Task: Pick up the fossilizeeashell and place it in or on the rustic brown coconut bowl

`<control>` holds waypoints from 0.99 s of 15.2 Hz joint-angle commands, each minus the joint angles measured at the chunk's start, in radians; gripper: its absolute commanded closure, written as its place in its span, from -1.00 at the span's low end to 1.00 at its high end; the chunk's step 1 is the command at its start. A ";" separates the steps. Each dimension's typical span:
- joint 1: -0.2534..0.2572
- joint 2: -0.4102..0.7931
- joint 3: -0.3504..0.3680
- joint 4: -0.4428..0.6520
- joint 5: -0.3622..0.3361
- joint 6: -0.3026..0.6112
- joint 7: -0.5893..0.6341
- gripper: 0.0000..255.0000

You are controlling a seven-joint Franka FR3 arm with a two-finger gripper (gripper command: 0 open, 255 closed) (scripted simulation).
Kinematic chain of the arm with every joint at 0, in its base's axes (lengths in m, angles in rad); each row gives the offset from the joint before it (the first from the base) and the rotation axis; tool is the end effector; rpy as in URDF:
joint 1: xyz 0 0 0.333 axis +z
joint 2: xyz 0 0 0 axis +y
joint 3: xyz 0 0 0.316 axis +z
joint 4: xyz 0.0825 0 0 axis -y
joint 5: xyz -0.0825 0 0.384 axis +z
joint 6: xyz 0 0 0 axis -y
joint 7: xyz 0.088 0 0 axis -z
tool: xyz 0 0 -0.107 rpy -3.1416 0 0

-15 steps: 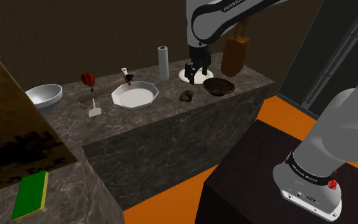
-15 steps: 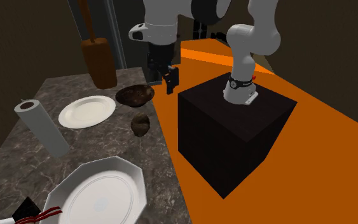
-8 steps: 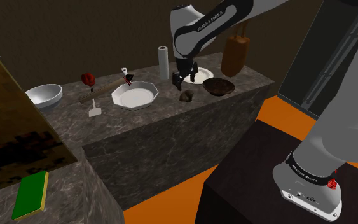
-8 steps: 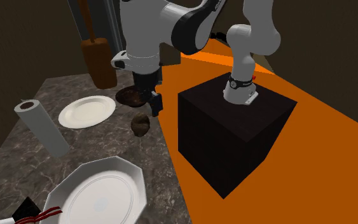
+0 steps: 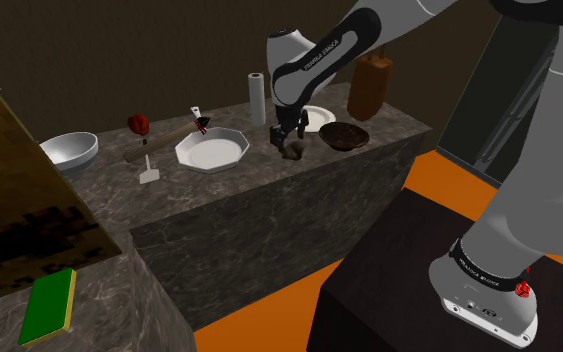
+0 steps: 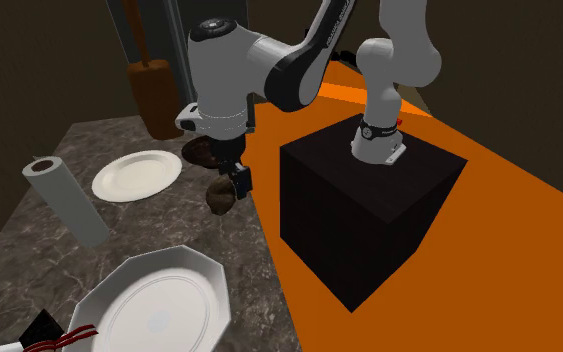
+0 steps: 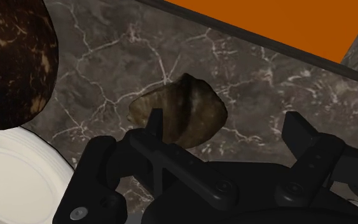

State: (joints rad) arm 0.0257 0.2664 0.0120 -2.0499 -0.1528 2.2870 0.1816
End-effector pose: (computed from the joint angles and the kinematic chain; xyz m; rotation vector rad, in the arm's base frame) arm 0.5856 0.0184 0.3069 3.0277 -0.0639 -0.0255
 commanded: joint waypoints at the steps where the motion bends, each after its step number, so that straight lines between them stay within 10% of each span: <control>1: 0.000 0.007 -0.001 -0.002 -0.001 0.010 0.001 -1.00; 7: 0.000 0.007 -0.001 -0.002 -0.001 0.010 0.001 -1.00; 8: 0.000 0.007 -0.001 -0.002 -0.001 0.010 0.001 1.00; 15: 0.000 0.007 -0.001 -0.002 -0.001 0.010 0.001 1.00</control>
State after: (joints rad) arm 0.0252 0.2737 0.0113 -2.0524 -0.1540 2.2973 0.1824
